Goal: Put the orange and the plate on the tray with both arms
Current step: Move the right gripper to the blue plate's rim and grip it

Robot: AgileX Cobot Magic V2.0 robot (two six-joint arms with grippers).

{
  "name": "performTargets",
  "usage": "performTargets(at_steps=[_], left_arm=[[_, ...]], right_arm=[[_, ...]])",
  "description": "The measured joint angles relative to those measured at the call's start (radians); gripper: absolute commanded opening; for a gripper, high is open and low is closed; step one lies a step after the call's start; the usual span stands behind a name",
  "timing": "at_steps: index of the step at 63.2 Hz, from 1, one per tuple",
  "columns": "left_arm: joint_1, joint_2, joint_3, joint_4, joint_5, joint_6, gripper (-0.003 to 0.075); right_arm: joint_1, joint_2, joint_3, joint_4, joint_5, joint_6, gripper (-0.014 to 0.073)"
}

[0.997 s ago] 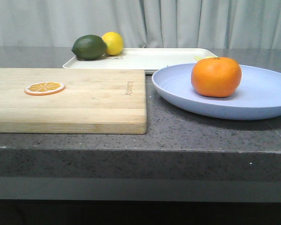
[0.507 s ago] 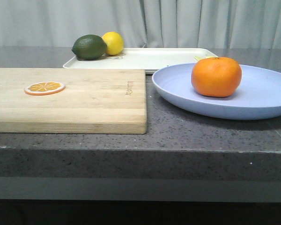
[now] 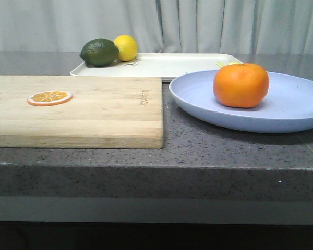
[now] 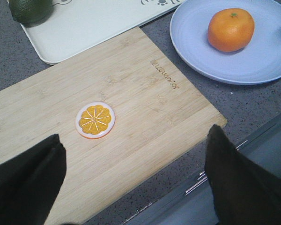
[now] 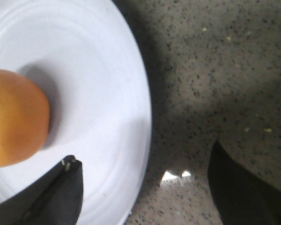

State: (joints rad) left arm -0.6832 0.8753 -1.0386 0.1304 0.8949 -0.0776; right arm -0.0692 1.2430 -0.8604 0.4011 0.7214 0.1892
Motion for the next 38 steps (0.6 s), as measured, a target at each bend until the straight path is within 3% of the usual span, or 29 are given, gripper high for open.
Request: performTargets(at_steps=[38], left_arm=[[0.0, 0.0, 0.0, 0.0, -0.039, 0.0, 0.0586]], right_arm=[[0.0, 0.093, 0.0, 0.065, -0.031, 0.0, 0.0562]])
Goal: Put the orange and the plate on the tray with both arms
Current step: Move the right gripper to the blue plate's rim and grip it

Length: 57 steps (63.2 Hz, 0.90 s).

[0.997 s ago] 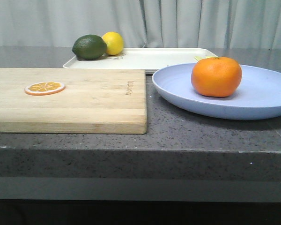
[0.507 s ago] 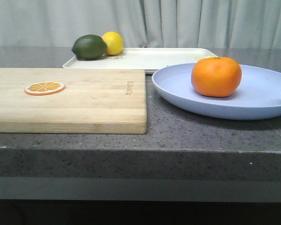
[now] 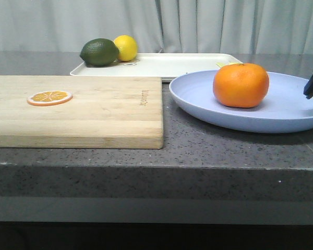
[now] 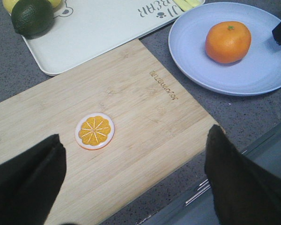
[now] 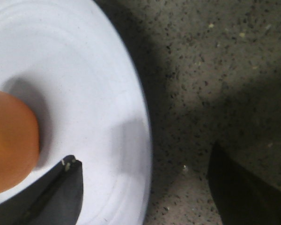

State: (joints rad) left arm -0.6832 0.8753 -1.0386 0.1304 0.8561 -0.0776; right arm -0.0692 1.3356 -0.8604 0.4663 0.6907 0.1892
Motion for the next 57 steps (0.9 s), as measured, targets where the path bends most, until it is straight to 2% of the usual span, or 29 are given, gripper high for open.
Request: performTargets(at_steps=[11, 26, 31, 50, 57], left_arm=[[0.0, 0.0, 0.0, 0.0, 0.0, 0.0, 0.0586], [0.0, 0.0, 0.0, 0.0, -0.002, 0.0, 0.0586], [0.0, 0.0, 0.0, 0.0, -0.002, 0.0, 0.0586], [0.0, 0.0, 0.0, 0.0, -0.002, 0.0, 0.0586], [0.0, 0.0, 0.0, 0.0, -0.002, 0.0, 0.0586]], right_arm=[[0.0, 0.014, -0.002, 0.012, 0.0, 0.0, 0.0533], [0.0, 0.015, -0.002, 0.014, 0.008, 0.0, 0.0237], [0.0, 0.015, -0.002, 0.016, 0.009, 0.0, 0.0187], [0.0, 0.015, -0.002, 0.016, 0.011, 0.0, 0.0155], [0.0, 0.015, -0.002, 0.016, 0.011, 0.0, 0.0078]])
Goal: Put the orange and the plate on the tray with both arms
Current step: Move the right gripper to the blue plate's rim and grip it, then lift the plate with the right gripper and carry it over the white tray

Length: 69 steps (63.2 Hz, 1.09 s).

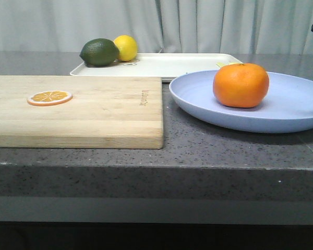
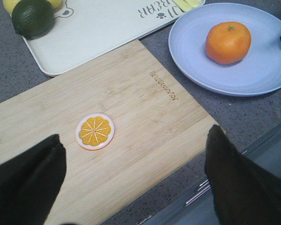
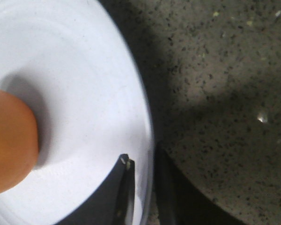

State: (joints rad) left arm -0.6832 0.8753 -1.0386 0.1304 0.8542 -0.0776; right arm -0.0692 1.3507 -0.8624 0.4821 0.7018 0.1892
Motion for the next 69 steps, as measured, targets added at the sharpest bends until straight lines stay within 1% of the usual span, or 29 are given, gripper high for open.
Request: performTargets(at_steps=[8, 16, 58, 69], left_arm=[[0.0, 0.0, 0.0, 0.0, 0.0, 0.0, 0.0586], [0.0, 0.0, 0.0, 0.0, 0.0, 0.0, 0.0586], [0.0, 0.0, 0.0, 0.0, -0.01, 0.0, 0.0586], [0.0, 0.0, 0.0, 0.0, -0.014, 0.0, 0.0586]], right_arm=[[-0.002, 0.003, 0.0, 0.002, 0.0, 0.007, -0.0019], [-0.002, 0.007, 0.0, 0.004, 0.0, 0.007, -0.0067], [-0.002, 0.007, -0.002, 0.014, -0.002, 0.003, -0.0067], [-0.002, 0.012, -0.056, 0.01, 0.067, 0.003, -0.0067]])
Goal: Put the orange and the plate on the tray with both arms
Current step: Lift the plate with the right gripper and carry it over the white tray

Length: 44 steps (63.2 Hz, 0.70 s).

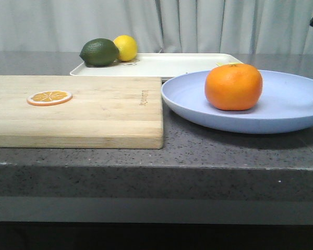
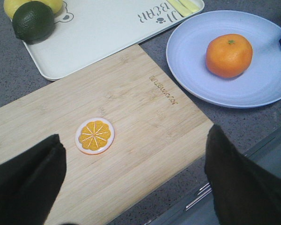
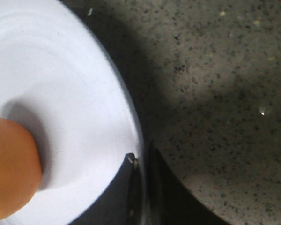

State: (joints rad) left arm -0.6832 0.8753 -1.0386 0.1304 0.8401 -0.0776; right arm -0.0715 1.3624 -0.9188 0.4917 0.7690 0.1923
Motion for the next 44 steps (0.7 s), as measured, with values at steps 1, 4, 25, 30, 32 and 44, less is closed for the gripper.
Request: performTargets(at_steps=[1, 4, 25, 30, 32, 44], left_arm=[[0.0, 0.0, 0.0, 0.0, 0.0, 0.0, 0.0586], [0.0, 0.0, 0.0, 0.0, -0.002, 0.0, 0.0586], [0.0, 0.0, 0.0, 0.0, -0.004, 0.0, 0.0586], [0.0, 0.0, 0.0, 0.0, -0.006, 0.0, 0.0586], [0.0, 0.0, 0.0, 0.0, -0.006, 0.0, 0.0586], [0.0, 0.0, 0.0, 0.0, -0.008, 0.0, 0.0586]], right_arm=[[0.0, 0.0, -0.008, -0.002, 0.009, 0.0, -0.0067], [0.0, 0.0, -0.04, -0.002, 0.039, 0.0, -0.0067], [0.0, 0.039, -0.281, -0.002, 0.115, 0.037, -0.0067], [0.0, 0.089, -0.36, -0.002, 0.137, 0.048, -0.0067], [0.003, 0.112, -0.38, -0.002, 0.141, 0.048, -0.0067], [0.043, 0.28, -0.578, -0.006, 0.155, 0.06, -0.0067]])
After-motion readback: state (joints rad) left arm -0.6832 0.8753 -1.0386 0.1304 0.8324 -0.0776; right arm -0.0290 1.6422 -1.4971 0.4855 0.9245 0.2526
